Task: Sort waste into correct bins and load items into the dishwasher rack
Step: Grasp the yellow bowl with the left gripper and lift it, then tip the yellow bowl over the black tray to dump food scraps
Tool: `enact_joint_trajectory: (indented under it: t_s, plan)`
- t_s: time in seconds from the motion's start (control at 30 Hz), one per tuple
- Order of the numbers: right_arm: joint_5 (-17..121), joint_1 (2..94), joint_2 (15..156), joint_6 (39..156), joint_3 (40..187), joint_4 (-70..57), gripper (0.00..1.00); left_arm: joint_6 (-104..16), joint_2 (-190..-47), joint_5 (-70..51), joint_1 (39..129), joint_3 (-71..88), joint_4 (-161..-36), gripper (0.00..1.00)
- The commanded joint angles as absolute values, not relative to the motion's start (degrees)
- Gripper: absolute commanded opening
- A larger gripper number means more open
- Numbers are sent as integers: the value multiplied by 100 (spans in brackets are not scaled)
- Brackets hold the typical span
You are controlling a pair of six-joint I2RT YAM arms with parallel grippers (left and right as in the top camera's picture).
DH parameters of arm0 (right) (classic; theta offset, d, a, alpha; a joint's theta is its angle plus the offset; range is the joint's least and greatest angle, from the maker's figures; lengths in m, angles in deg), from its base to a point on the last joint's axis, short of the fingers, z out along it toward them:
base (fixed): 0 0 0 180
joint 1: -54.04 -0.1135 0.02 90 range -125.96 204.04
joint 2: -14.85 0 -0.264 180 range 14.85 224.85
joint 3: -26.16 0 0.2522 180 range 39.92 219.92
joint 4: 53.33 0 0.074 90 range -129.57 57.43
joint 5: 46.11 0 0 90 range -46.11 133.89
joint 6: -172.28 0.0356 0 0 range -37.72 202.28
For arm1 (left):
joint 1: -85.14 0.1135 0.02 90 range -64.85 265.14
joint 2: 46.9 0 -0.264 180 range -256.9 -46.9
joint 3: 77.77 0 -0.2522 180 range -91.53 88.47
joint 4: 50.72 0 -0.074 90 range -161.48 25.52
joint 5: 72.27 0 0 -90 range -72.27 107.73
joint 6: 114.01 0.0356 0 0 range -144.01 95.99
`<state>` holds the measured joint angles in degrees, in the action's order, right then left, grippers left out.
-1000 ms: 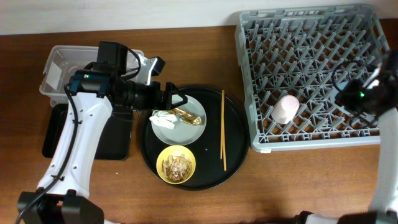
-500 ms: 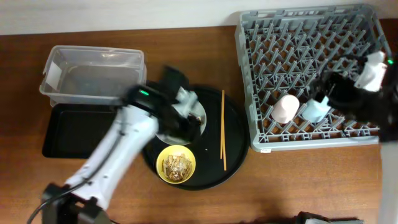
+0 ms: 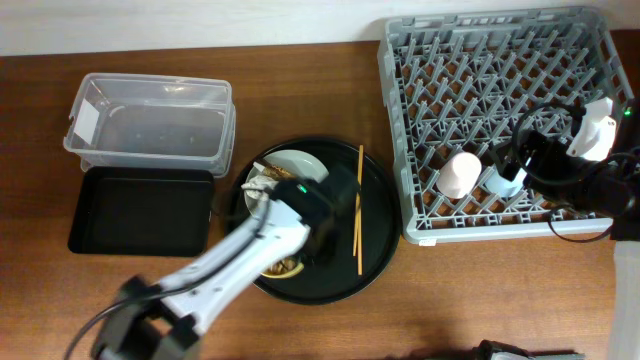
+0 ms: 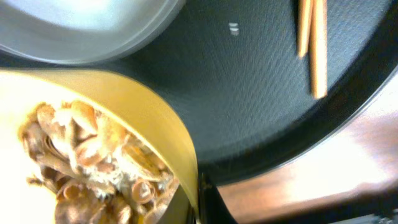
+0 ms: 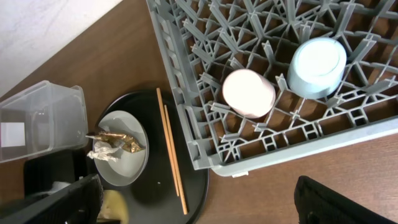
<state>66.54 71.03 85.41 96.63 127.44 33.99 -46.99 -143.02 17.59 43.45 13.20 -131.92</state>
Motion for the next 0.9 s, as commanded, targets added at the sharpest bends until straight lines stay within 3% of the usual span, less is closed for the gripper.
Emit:
enact_joint_trajectory:
  t_s: [0.0,0.07,0.1,0.17,0.23,0.33,0.5,0.57,0.6,0.63,0.67,0.7,0.8,0.87]
  plan:
    - [6729,7092,8550,9608,12755,3403,99,-3886,-13220,996,5849,595,-13358,0]
    - [6729,7092,8550,9608,12755,3401,99,-3220,-13110,-40,7318,597,-13439,0]
    - [6729,7092,8550,9608,12755,3397,99,-2258,-13351,-1509,8776,601,-13404,0]
    - [6729,7092,8550,9610,12755,3397,99,-1287,-14090,-3056,10168,601,-13365,0]
    - [6729,7092,8550,9610,12755,3401,99,-275,-15224,-4925,11202,601,-13667,0]
    - [6729,7092,8550,9613,12755,3397,99,288,-16114,-6158,11936,601,-14095,0]
    - [6729,7092,8550,9613,12755,3399,99,535,-16212,-6352,12201,601,-14329,1]
    - [6729,7092,8550,9610,12755,3418,99,1388,-16223,-6551,12179,601,-14895,0]
    - [6729,7092,8550,9613,12755,3412,99,1180,-16254,-6451,12179,601,-15194,0]
    - [6729,7092,8550,9626,12755,3421,99,2391,-16216,-6615,12157,601,-15802,0]
    - [6731,7092,8550,9628,12755,3416,99,1904,-16269,-6503,12168,601,-15599,0]
    - [6735,7092,8550,9626,12755,3436,99,2380,-16234,-6571,12129,601,-16128,0]
    - [6750,7092,8550,9626,12755,3456,99,2391,-15657,-5878,11702,505,-16121,0]
    - [6750,7092,8550,9628,12755,3456,99,1477,-15207,-4925,11132,273,-15931,0]
